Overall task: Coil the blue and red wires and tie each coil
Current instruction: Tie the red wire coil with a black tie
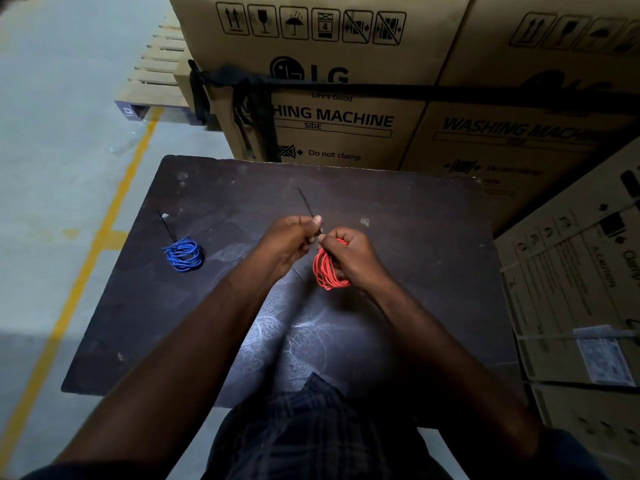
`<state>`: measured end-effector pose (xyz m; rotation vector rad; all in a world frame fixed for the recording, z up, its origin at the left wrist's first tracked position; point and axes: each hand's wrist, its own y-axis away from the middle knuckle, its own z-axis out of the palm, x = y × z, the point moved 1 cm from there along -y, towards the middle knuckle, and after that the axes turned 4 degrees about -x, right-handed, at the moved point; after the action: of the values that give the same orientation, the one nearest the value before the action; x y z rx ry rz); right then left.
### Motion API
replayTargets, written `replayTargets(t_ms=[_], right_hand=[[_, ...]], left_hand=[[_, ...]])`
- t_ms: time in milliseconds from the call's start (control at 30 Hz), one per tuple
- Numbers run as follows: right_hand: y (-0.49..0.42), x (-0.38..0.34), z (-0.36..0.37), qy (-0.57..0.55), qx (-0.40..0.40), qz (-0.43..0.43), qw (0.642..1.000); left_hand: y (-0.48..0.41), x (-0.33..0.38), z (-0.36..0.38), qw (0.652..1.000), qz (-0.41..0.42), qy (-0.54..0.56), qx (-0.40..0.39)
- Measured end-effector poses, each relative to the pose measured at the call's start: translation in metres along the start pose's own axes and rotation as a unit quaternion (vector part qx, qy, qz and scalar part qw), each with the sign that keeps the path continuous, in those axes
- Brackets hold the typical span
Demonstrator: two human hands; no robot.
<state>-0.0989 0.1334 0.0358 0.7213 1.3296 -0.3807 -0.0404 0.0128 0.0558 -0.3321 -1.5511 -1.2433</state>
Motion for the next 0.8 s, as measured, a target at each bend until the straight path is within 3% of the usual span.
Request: replayTargets(t_ms=[300, 667, 800], right_hand=[[-0.006, 0.019, 0.017, 0.057, 0.011, 0.044, 0.997], [-0.029, 0.008, 0.032, 0.182, 0.007, 0.034, 0.983], [-0.034, 0.022, 0.039, 0.180, -0.022, 0.054, 0.982]], left_hand=[[-0.019, -0.032, -0.005, 0.989, 0.045, 0.017, 0.140], [-0.038, -0.032, -0.027, 0.975, 0.045, 0.081, 0.200], [-0.039, -0.044, -0.035, 0.970, 0.037, 0.095, 0.219]])
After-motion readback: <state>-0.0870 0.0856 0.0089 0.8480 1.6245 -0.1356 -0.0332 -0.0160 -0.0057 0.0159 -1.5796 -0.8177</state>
